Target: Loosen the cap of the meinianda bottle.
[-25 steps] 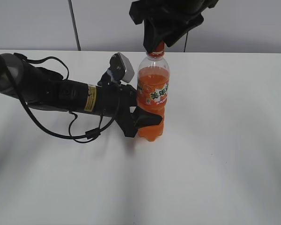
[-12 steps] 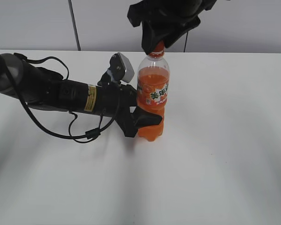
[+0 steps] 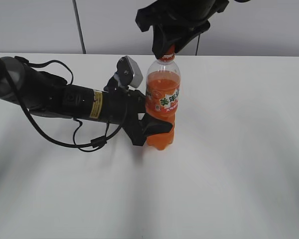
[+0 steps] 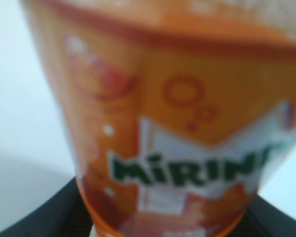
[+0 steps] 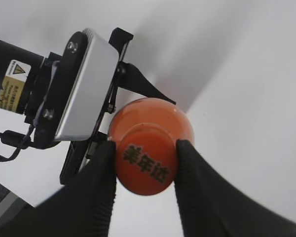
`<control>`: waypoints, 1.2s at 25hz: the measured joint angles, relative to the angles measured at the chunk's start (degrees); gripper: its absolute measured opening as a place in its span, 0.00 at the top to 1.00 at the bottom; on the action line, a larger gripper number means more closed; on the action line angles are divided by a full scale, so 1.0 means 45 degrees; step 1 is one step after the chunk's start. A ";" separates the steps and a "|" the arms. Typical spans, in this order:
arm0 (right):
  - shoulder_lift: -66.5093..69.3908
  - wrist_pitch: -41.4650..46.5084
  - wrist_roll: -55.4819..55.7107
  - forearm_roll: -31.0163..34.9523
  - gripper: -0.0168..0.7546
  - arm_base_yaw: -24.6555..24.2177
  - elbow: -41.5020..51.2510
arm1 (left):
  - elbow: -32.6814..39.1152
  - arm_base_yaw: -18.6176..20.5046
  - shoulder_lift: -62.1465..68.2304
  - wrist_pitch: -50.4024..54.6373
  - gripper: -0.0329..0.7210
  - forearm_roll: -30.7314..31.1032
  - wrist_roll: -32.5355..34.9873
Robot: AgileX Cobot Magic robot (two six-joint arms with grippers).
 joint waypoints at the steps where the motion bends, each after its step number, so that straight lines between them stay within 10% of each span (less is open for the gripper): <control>1: 0.0010 0.0000 0.0000 -0.0010 0.62 0.0000 0.0000 | 0.0000 0.0000 0.0000 0.0000 0.41 0.0000 0.0000; 30: 0.0010 0.0215 -1.7721 -0.0653 0.62 0.0014 -0.0079 | -0.0023 -0.0022 0.0000 0.0051 0.41 -0.0023 0.0094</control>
